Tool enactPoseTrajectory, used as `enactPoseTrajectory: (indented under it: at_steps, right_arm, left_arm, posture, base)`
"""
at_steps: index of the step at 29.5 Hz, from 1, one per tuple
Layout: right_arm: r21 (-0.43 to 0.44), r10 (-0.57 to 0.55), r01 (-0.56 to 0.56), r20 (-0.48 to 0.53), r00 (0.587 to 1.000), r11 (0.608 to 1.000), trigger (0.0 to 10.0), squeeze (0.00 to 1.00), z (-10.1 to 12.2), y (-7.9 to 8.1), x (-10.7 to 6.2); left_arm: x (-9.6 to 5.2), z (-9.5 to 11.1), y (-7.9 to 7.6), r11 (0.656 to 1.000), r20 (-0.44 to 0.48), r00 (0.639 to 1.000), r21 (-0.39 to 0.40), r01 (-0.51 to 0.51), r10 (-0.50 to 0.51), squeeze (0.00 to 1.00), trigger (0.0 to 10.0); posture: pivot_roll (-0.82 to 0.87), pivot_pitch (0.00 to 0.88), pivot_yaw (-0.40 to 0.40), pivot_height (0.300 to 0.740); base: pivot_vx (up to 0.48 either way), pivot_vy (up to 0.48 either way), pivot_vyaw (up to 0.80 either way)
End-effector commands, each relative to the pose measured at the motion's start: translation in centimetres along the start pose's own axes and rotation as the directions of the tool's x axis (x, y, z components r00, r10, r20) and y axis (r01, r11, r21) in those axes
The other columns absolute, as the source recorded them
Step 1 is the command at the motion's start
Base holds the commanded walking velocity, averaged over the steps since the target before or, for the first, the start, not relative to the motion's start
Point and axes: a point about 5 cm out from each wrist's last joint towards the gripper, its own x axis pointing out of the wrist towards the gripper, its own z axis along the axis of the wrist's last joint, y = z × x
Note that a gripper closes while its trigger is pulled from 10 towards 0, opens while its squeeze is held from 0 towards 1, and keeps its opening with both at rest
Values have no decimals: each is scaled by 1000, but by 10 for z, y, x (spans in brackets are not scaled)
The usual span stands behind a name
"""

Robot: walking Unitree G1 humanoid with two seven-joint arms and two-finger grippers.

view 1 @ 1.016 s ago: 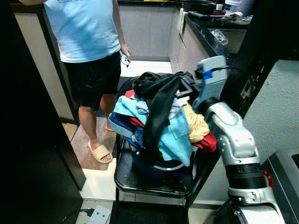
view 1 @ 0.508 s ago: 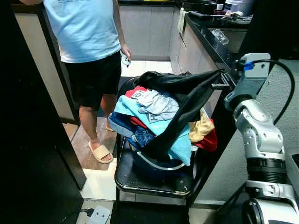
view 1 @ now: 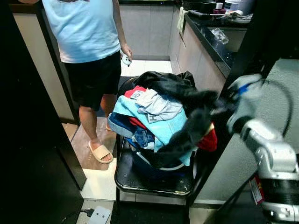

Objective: Clothes washing

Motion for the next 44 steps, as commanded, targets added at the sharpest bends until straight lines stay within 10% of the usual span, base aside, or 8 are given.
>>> enactPoseTrajectory:
  at_steps: [1,12,19,24,27,44]
  right_arm:
    - [-23,20,-21,-32,999,1000,10000,1000,-1,3,-2]
    - [-13,162,-161,23,987,987,10000,1000,12,5,-15]
    - [73,447,-475,241,861,877,10000,1000,41,40,-31]
    - [61,399,-406,101,911,912,10000,1000,24,39,-23]
    - [56,456,-469,154,877,882,10000,0,29,44,-28]
    - [151,364,-481,475,802,863,10000,0,65,63,-17]
  left_arm:
    - [-2,-13,-2,1000,-52,999,8,13,-12,0,10000]
    - [-2,-14,-1,1000,-56,998,14,12,-11,0,10000]
    - [-2,-14,-1,1000,-51,999,5,12,-11,0,10000]
    - [-2,-13,0,1000,-50,999,4,10,-10,0,10000]
    - [-2,-12,0,1000,-48,999,0,9,-9,0,10000]
    - [-1,-7,-2,999,-28,999,8,34,-34,0,10000]
  posture:
    - [31,33,-32,740]
    - [31,34,-29,740]
    - [32,40,-27,740]
    - [33,41,-27,740]
    - [33,42,-26,740]
    - [29,36,-22,740]
  base:
    - [0,0,0]
    - [0,0,0]
    - [0,0,0]
    - [0,0,0]
    - [0,0,0]
    - [0,0,0]
